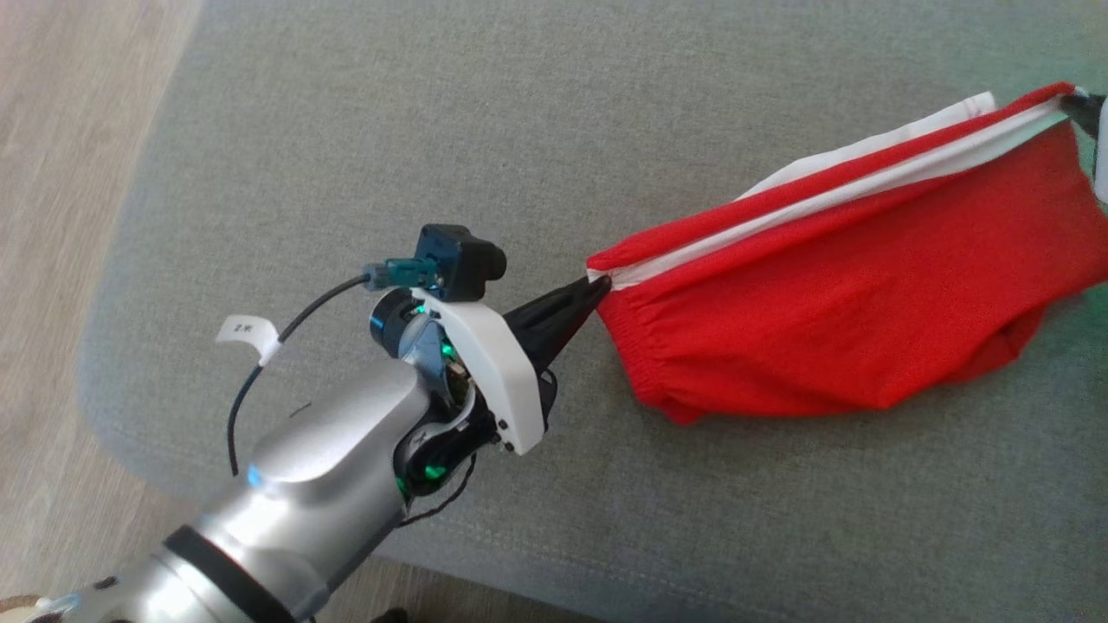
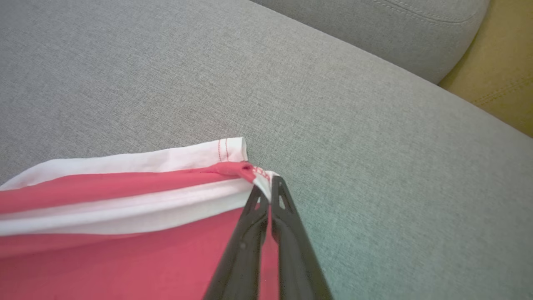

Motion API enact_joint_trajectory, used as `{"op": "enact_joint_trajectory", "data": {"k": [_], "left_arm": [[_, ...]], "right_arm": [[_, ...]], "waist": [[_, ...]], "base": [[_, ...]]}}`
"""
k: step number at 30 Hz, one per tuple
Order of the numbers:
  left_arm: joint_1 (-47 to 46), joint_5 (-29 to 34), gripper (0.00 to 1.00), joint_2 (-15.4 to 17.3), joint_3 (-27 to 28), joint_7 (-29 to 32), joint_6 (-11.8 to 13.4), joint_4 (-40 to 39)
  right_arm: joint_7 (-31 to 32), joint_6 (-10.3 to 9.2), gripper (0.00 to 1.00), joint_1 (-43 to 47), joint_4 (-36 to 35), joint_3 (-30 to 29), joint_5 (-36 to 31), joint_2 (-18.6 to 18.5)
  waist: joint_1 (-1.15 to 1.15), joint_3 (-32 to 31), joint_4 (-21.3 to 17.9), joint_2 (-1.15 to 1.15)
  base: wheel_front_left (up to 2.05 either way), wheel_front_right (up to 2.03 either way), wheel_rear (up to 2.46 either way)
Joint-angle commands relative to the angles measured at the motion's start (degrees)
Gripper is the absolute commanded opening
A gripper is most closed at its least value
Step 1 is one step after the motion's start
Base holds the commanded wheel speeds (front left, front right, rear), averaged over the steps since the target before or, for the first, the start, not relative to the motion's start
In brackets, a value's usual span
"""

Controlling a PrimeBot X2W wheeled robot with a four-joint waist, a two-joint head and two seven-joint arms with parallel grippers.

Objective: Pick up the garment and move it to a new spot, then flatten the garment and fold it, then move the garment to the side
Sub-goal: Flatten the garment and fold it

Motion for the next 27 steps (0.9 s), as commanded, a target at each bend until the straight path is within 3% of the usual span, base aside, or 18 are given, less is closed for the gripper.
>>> {"op": "enact_joint_trajectory", "data": {"k": [1, 2, 3, 4, 5, 6, 10, 16, 22, 27], "left_arm": [[-2.9, -0.4, 0.00, 0.9, 1.5, -0.7, -0.2, -0.5], [-3.1, -0.5, 0.00, 0.6, 1.3, -0.9, -0.3, 0.0], [-3.3, -0.6, 0.00, 0.4, 1.1, -1.2, -0.3, 0.4], [-3.5, -0.8, 0.04, 0.1, 0.8, -1.4, -0.3, 0.9], [-3.6, -0.9, 0.70, -0.1, 0.7, -1.5, -0.3, 1.4], [-3.8, -1.1, 1.00, -0.3, 0.5, -1.6, -0.3, 2.0], [-4.4, -0.7, 1.00, -0.4, 0.0, -2.6, -0.4, 4.3], [-3.8, -1.5, 1.00, 0.4, 2.0, -6.5, 0.2, 6.8], [-1.4, -4.5, 1.00, 2.6, 8.1, -10.5, 3.1, 7.2], [0.7, -1.9, 1.00, 4.8, 14.6, -11.9, 8.4, 3.6]], "right_arm": [[-0.8, -0.05, 0.00, -1.4, -1.0, 0.3, -0.7, -0.9], [-1.2, -0.05, 0.00, -1.7, -0.6, 0.8, -0.9, -0.9], [-1.6, -0.05, 0.07, -2.0, -0.3, 1.2, -0.9, -0.8], [-2.3, -0.05, 0.71, -2.3, 0.1, 1.4, -0.8, -0.6], [-2.8, -0.05, 1.00, -2.6, 0.5, 1.6, -0.9, -0.4], [-3.3, -0.05, 1.00, -2.8, 1.0, 2.0, -1.0, -0.1], [-5.3, -0.05, 1.00, -3.8, 2.7, 3.1, -1.7, 0.5], [-14.6, -0.05, 1.00, -4.0, 7.4, 3.1, -5.4, 2.5], [-28.0, -0.05, 1.00, -0.6, 9.8, 2.8, -6.0, 7.4], [-39.5, -0.05, 1.00, 1.2, 10.6, 0.7, -6.1, 9.6]], "waist": [[-0.01, 0.6, 0.4, 0.00], [-0.01, 0.7, 0.4, 0.00], [-0.01, 0.9, 0.5, 0.00], [-0.01, 1.1, 0.5, 0.00], [-0.01, 1.2, 0.5, 0.00], [-0.01, 1.3, 0.4, 0.00], [-0.01, 1.3, -0.4, 0.00], [-0.01, -0.9, -2.9, 0.00], [-0.01, -5.5, -7.1, 0.00], [-0.01, -8.9, -10.7, 0.00]], "base": [[0.00, 0.00, 0.00], [0.00, 0.00, 0.00], [0.00, 0.00, 0.00], [0.00, 0.00, 0.00], [0.00, 0.00, 0.00], [0.00, 0.00, 0.00], [0.00, 0.00, 0.00], [0.00, 0.00, 0.00], [0.00, 0.00, 0.00], [0.00, 0.00, 0.00]]}}
